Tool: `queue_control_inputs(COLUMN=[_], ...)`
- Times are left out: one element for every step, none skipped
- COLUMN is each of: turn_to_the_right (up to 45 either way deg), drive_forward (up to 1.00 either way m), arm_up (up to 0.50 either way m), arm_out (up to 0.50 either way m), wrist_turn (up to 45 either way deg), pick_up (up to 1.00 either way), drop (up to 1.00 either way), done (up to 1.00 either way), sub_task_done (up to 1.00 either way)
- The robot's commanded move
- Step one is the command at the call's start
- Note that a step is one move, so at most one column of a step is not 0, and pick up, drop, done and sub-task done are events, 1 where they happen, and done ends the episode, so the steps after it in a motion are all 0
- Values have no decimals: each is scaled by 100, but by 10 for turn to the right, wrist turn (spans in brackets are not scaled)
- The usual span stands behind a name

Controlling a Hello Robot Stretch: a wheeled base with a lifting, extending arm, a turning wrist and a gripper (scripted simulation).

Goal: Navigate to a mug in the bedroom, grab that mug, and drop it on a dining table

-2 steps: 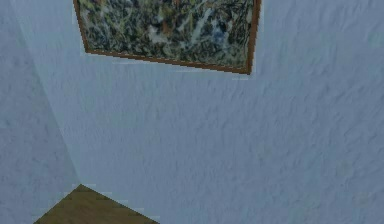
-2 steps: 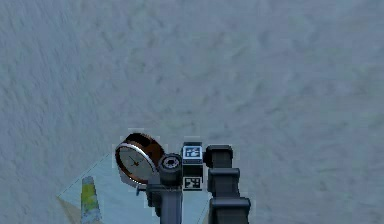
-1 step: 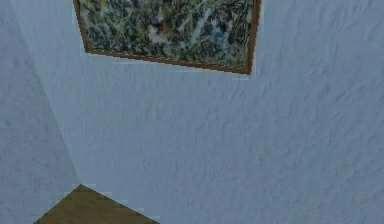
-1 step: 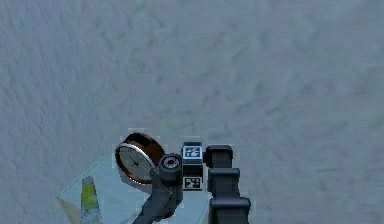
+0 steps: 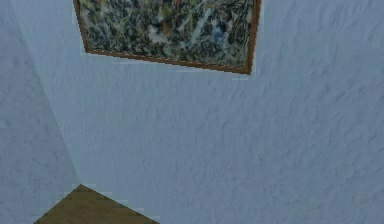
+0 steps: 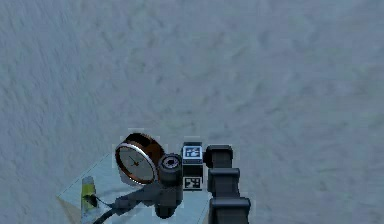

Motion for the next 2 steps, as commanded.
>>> queue_control_inputs(turn_to_the_right=[0,0], drive_forward=[0,0], arm_up=[0,0], arm_out=[0,0], wrist_turn=[450,270], pick_up=[0,0], drop=[0,0], done=[0,0], sub_task_done=[0,0])
